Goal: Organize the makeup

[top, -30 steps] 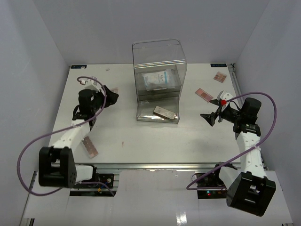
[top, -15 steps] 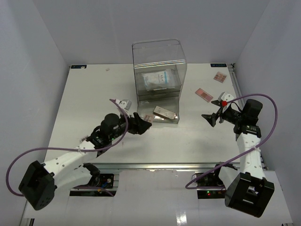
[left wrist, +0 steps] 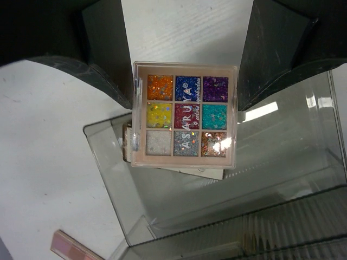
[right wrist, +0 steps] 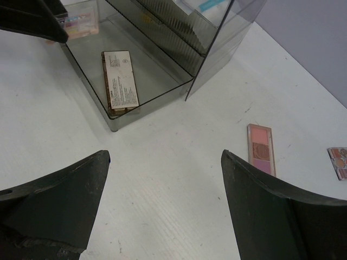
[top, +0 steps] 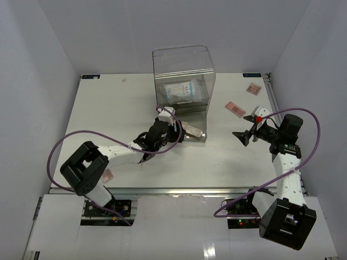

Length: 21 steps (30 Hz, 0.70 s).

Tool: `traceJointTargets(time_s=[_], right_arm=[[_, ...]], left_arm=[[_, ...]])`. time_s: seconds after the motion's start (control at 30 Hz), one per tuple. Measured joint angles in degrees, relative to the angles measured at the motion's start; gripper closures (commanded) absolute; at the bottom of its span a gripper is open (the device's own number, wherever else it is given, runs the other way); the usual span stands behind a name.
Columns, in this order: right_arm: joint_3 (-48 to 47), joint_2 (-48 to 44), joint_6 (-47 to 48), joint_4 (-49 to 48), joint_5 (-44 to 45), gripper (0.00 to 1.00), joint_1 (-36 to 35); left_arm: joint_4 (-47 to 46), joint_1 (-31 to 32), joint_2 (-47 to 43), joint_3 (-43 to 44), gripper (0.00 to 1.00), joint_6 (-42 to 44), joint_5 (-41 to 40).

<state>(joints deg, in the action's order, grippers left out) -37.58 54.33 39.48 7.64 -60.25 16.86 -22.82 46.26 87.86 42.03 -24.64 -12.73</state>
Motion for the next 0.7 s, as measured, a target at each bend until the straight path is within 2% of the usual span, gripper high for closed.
traceJointTargets(time_s=[0.17,0.33,0.57,0.7], right_arm=[[0.0,0.0,0.06,0.02,-0.28,0.1,0.0],[0.0,0.0,0.18,0.18,-0.35,0.1,0.0],[0.0,0.0,0.22,0.44,-0.37,0.1,0.26],[0.0,0.12,0.15,0.65,-0.33,0.1,1.0]], left_arm=[[-2.33,0.02,5.54,3.55,0.89,1.99,-5.87],[-2.57,-0.02,9.03,5.75,0.61,2.59,-10.27],[-0.8,-0.73,11.29,6.42,0.29,1.86,-11.96],[0.27,-0.98,10.91,6.48,0.02,1.22,-10.73]])
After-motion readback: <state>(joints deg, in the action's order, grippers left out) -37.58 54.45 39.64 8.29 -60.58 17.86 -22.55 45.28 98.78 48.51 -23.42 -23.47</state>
